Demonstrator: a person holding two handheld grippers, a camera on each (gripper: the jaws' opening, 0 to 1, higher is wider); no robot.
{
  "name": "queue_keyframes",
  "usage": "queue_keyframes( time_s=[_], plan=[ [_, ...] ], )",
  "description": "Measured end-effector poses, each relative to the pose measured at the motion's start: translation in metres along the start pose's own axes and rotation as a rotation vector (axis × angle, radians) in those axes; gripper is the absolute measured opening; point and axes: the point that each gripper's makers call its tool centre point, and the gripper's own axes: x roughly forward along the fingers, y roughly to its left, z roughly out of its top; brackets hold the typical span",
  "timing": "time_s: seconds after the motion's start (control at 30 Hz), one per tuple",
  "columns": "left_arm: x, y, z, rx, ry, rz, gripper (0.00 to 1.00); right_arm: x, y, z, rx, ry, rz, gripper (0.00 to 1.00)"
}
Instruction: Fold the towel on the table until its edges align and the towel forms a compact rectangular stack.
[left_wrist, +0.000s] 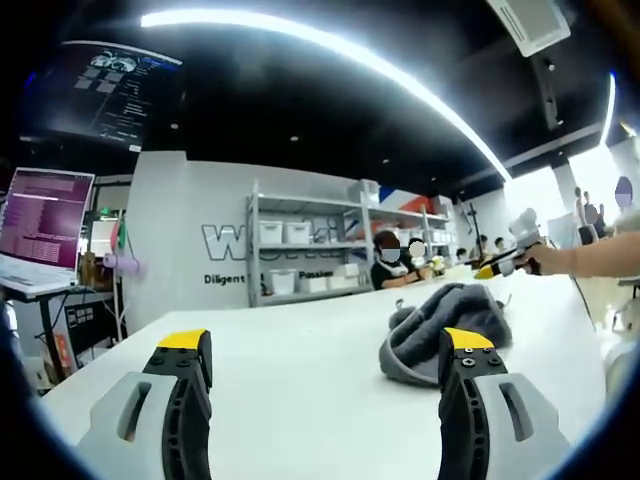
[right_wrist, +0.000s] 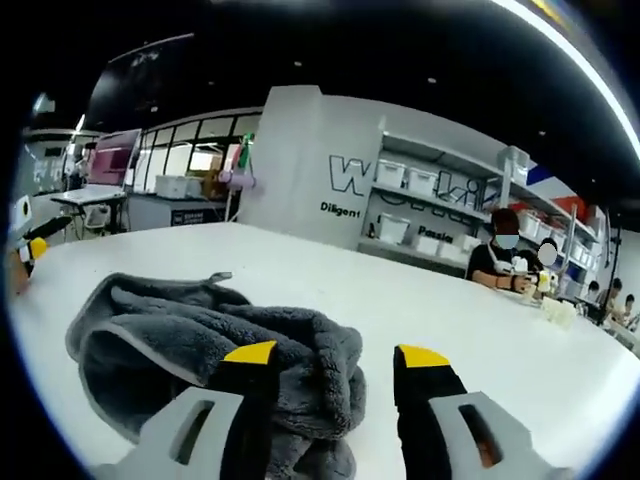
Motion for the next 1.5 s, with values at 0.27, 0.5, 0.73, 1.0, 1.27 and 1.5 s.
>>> queue_keyframes(
  time_s=[0.27,0.5,0.73,1.0,1.27,1.5],
  plan=[
    [0.0,0.0,-0.002,0.002,0.006,0.002,0.92,-0.024,0.012,-0.001,0.002,0.019,0.073,0.77],
    [0.0,0.0,-0.004,0.01,0.017,0.002,0.92,-0.055,0.015,-0.008,0.022,0.006,0.128,0.89],
    [0.001,0.001,-0.007,0.015,0.029,0.006,0.92,-0.098,0.025,-0.011,0.029,-0.03,0.187,0.99],
    [0.001,0.001,-0.009,0.018,0.038,0.011,0.92,-0.146,0.052,-0.013,-0.02,-0.082,0.256,0.99],
    [0.001,0.002,-0.012,0.024,0.051,0.015,0.92,-0.159,0.073,-0.037,-0.086,-0.103,0.287,0.99],
    [0.0,-0.001,-0.009,0.048,0.045,0.011,0.92,-0.164,0.083,-0.061,-0.095,-0.12,0.315,0.99]
  ],
)
